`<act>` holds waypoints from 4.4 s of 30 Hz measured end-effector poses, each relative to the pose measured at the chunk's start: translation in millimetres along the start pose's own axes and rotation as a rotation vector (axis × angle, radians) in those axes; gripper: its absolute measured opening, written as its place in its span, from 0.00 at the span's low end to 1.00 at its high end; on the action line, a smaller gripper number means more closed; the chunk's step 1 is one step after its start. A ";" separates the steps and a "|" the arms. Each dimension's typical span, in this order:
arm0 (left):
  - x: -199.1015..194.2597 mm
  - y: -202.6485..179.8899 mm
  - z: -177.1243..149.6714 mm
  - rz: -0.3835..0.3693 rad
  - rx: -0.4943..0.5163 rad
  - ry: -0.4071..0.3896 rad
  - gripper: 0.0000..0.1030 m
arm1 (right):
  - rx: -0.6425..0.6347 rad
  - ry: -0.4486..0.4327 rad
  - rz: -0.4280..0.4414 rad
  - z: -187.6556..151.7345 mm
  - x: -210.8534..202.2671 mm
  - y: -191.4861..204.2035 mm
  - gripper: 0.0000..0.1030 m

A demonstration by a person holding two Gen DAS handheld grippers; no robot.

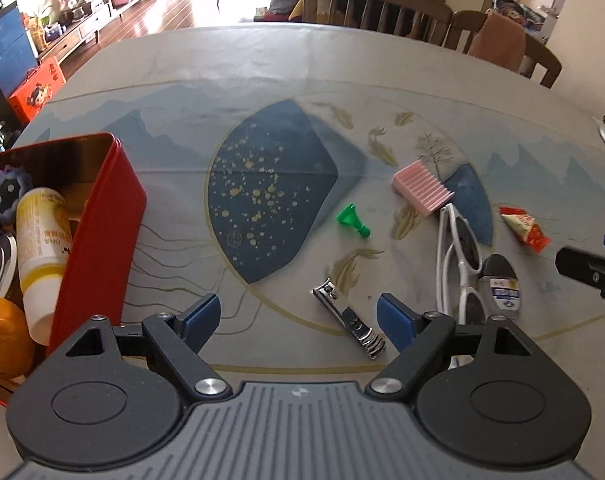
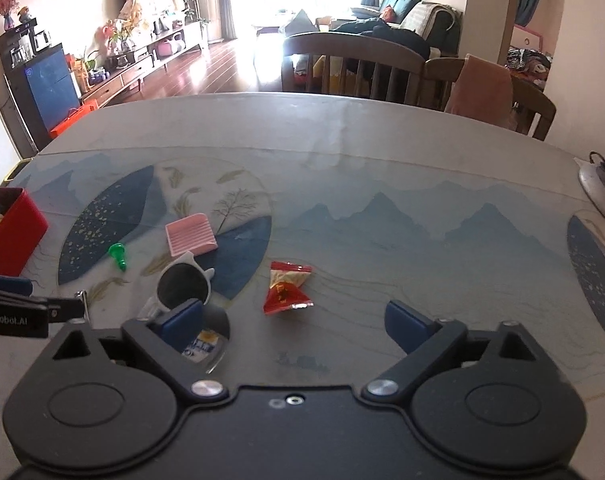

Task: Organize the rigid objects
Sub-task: 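Grasp the silver nail clipper with the left tool while the right tool grasps the red snack packet, then carry the silver clipper and snack packet into the tin box, release both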

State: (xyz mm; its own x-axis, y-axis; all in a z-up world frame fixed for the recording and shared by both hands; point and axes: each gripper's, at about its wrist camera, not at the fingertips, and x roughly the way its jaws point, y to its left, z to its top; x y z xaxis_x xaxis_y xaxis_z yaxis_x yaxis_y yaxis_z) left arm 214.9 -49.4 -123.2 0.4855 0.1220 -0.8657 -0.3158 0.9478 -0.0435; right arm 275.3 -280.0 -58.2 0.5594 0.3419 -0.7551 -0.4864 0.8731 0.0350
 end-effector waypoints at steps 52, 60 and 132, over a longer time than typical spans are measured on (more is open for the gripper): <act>-7.2 18.9 -6.6 -0.050 -0.030 -0.011 0.10 | 0.024 -0.009 0.062 2.2 -7.7 12.2 0.21; -33.5 33.7 -5.7 -0.083 -0.048 -0.038 0.10 | 0.015 -0.039 0.124 -1.6 -41.0 38.1 0.21; -49.7 271.4 0.8 -0.062 -0.031 -0.022 0.11 | -0.331 0.028 0.228 29.9 6.7 366.9 0.25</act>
State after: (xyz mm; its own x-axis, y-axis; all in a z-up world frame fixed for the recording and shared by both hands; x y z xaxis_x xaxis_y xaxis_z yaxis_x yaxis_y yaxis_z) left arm 105.7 202.0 -91.5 0.5229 0.0705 -0.8495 -0.3093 0.9443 -0.1120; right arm 120.7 53.0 -30.8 0.3959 0.5004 -0.7700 -0.7886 0.6149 -0.0058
